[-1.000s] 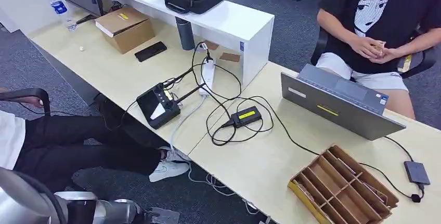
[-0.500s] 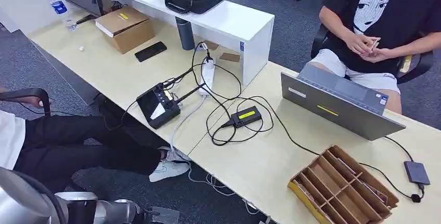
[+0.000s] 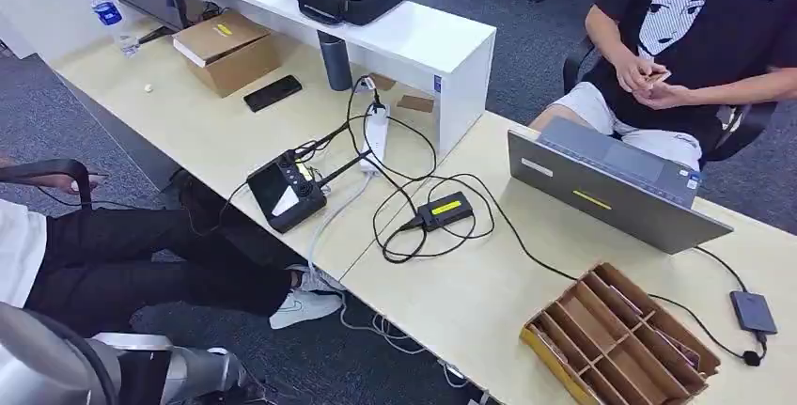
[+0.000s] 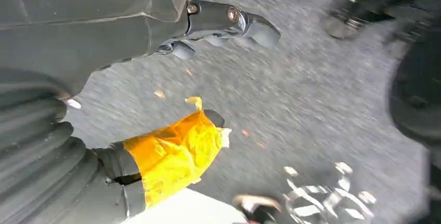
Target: Pass the card to the sensor for recognition and then transmit it.
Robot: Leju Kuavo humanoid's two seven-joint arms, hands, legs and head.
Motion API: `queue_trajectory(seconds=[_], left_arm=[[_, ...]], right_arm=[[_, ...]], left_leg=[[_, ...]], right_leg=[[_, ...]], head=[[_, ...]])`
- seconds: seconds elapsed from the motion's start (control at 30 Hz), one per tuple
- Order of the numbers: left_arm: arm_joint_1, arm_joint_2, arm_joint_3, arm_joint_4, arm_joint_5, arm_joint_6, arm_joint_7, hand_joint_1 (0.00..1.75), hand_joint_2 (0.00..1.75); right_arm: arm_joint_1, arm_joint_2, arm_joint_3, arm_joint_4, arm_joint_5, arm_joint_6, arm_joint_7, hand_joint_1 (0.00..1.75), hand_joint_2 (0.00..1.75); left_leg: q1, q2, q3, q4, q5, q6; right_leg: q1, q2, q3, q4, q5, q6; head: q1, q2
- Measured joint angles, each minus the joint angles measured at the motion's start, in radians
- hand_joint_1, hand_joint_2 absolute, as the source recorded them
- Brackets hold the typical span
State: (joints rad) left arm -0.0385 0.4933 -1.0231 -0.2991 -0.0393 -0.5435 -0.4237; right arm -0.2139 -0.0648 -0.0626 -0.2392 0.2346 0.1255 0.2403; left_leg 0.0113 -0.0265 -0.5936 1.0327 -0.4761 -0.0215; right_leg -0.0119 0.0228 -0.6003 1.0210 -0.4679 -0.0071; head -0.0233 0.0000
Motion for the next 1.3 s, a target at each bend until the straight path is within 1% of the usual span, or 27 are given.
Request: queue_trajectory(seconds=[0.07,0.13,0.27,0.37,0.43,0.5,0.73,0.8,0.87,0.9,0.97,1.07,1.13,1.17,1.3], left_arm=[[0.000,0.012,-0.013,0.000,-0.001,-0.016,-0.035,0.00,1.75],[-0.002,0.021,-0.024,0.000,-0.012,-0.011,-0.057,0.00,1.75],[-0.003,0.031,-0.037,0.000,-0.009,0.052,-0.086,0.00,1.75],[-0.003,0.032,-0.040,0.000,-0.006,0.066,-0.091,0.00,1.75],[0.000,0.032,-0.040,0.000,0.012,0.113,-0.108,0.00,1.75],[0.001,0.030,-0.040,0.000,0.032,0.183,-0.130,0.00,1.75],[0.014,0.015,-0.040,0.000,0.061,0.327,-0.185,0.00,1.75],[0.018,0.009,-0.040,0.000,0.070,0.355,-0.188,0.00,1.75],[0.020,0.000,-0.035,0.000,0.094,0.396,-0.185,0.00,1.75],[0.022,-0.008,-0.029,0.000,0.115,0.426,-0.172,0.00,1.75],[0.025,-0.026,-0.013,0.002,0.146,0.463,-0.147,0.00,1.75],[0.028,-0.049,0.002,0.002,0.170,0.484,-0.123,0.00,1.75],[0.029,-0.055,0.006,0.002,0.140,0.507,-0.123,0.00,1.75],[0.029,-0.054,0.005,0.002,0.099,0.526,-0.124,0.00,1.75],[0.029,-0.045,0.001,0.002,0.073,0.536,-0.127,0.00,1.75]], right_arm=[[-0.007,0.002,0.004,0.000,0.003,0.006,0.000,0.00,1.75],[-0.010,0.002,0.004,0.000,0.002,0.008,-0.002,0.00,1.75],[-0.011,0.003,0.004,0.000,-0.003,0.006,-0.010,0.00,1.75],[-0.011,0.003,0.004,0.000,-0.004,0.006,-0.011,0.00,1.75],[-0.009,0.003,0.004,0.000,-0.015,0.000,-0.016,0.00,1.75],[-0.003,0.003,0.004,0.000,-0.024,-0.005,-0.028,0.00,1.75],[0.025,0.002,0.003,0.000,-0.042,-0.012,-0.053,0.00,1.75],[0.031,0.002,0.001,0.000,-0.050,-0.014,-0.055,0.00,1.75],[0.038,0.002,-0.006,0.000,-0.058,-0.020,-0.063,0.00,1.75],[0.042,0.002,-0.009,0.000,-0.062,-0.026,-0.066,0.00,1.75],[0.052,0.002,-0.017,0.000,-0.073,-0.032,-0.072,0.00,1.75],[0.064,0.000,-0.028,0.000,-0.074,-0.035,-0.080,0.00,1.75],[0.068,0.000,-0.030,0.000,-0.073,-0.034,-0.083,0.00,1.75],[0.068,-0.001,-0.030,0.000,-0.069,-0.032,-0.083,0.00,1.75],[0.068,-0.001,-0.030,0.000,-0.068,-0.029,-0.080,0.00,1.75]], left_leg=[[0.000,0.000,0.000,0.000,0.000,0.000],[0.000,0.000,0.000,0.000,0.000,0.000],[0.000,0.000,0.000,0.000,0.000,0.000],[0.000,0.000,0.000,0.000,0.000,0.000],[0.000,0.000,0.000,0.000,0.000,0.000],[0.000,0.000,0.000,0.000,0.000,0.000],[0.000,0.000,0.000,0.000,0.000,0.000],[0.000,0.000,0.000,0.000,-0.001,0.000],[0.000,0.000,0.000,0.000,-0.001,0.001],[0.000,0.000,0.000,0.000,-0.001,0.001],[0.000,0.000,-0.001,0.000,-0.001,0.001],[0.000,0.000,-0.001,0.000,-0.001,0.001],[0.000,0.000,-0.001,0.000,-0.001,0.001],[0.000,0.000,-0.001,0.000,-0.001,0.001],[0.000,0.000,0.000,0.000,-0.001,0.001]], right_leg=[[0.000,0.000,0.000,0.000,0.000,0.000],[0.000,0.000,0.000,0.000,0.000,0.000],[0.000,0.000,0.000,0.000,0.000,0.000],[0.000,0.000,0.000,0.000,0.000,0.000],[0.000,0.000,0.000,0.000,0.000,0.000],[0.000,0.000,0.000,0.000,0.000,0.000],[0.000,0.000,0.000,-0.001,0.000,0.000],[0.000,0.000,0.000,-0.001,0.000,0.000],[0.000,0.000,0.000,-0.001,0.000,0.000],[0.000,0.000,0.000,-0.001,0.000,0.000],[0.000,0.000,0.000,-0.001,-0.001,0.001],[0.000,0.000,0.000,-0.001,-0.001,0.001],[0.000,0.000,0.000,-0.001,-0.001,0.001],[0.000,0.000,0.000,-0.001,-0.001,0.001],[0.000,0.000,0.000,-0.001,-0.001,0.001]], head=[[0.000,0.000],[0.000,0.000],[0.000,0.000],[0.000,0.000],[0.000,0.000],[0.000,0.000],[0.000,0.000],[0.000,0.000],[0.000,0.000],[0.000,0.000],[0.000,0.000],[0.000,0.000],[0.000,0.000],[0.000,0.000],[0.000,0.000]])
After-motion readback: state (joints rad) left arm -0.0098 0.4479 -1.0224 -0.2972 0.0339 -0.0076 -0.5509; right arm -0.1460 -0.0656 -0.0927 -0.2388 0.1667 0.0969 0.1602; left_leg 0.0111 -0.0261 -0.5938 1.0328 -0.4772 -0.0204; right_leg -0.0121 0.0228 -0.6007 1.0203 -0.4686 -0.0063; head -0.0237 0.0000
